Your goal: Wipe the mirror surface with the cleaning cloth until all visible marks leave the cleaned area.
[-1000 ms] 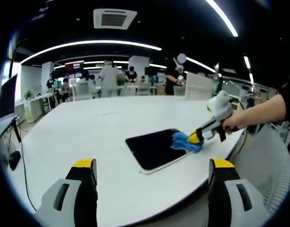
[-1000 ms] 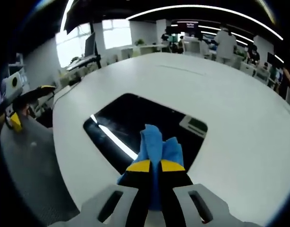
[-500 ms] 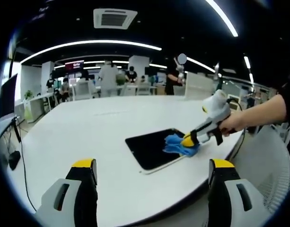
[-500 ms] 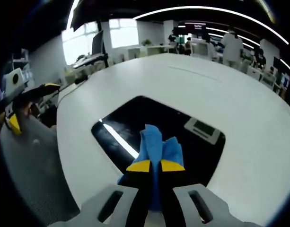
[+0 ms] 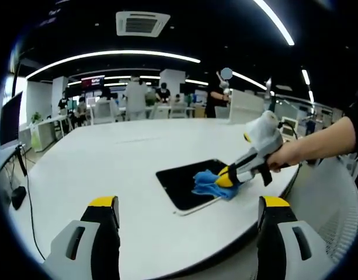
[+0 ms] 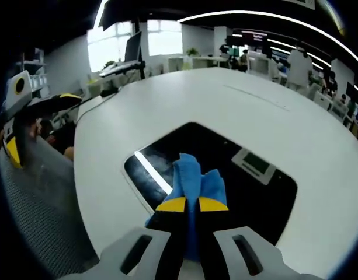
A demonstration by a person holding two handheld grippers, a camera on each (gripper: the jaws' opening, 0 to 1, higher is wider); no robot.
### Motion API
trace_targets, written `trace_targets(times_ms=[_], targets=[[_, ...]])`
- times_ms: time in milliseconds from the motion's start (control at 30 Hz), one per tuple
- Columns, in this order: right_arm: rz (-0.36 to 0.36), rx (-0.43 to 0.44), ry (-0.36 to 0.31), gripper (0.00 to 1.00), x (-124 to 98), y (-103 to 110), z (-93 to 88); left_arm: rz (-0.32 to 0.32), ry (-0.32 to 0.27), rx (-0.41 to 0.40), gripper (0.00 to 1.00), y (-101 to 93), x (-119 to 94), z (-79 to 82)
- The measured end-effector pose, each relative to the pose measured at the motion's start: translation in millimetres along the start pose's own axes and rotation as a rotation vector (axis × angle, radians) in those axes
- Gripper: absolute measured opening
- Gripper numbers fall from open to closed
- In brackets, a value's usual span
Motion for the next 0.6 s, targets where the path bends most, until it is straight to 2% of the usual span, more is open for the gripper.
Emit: trace_targets(times_ms=[300,600], targets=[[-0.005,0.03,-0.022,0.0,0.8,2.7,-0.5,0.001,0.002,0.001,0.99,-0.1,0.4,-0.2],[0.03,0.017,-0.037,0.0,17.1,16.2,10.2,0.0,0.013,0.002,0.99,-0.1,0.3,-0.9]])
Point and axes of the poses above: the point that each gripper's makers call its tool centre point, and the gripper's own axes: x roughly forward along the fingers, y roughly to its left, z roughly out of its top, the point moved 9 cm from there along -x, roughly backward along the fingers, and after that the axes turned 4 degrees about -y, right-handed, at the moved point
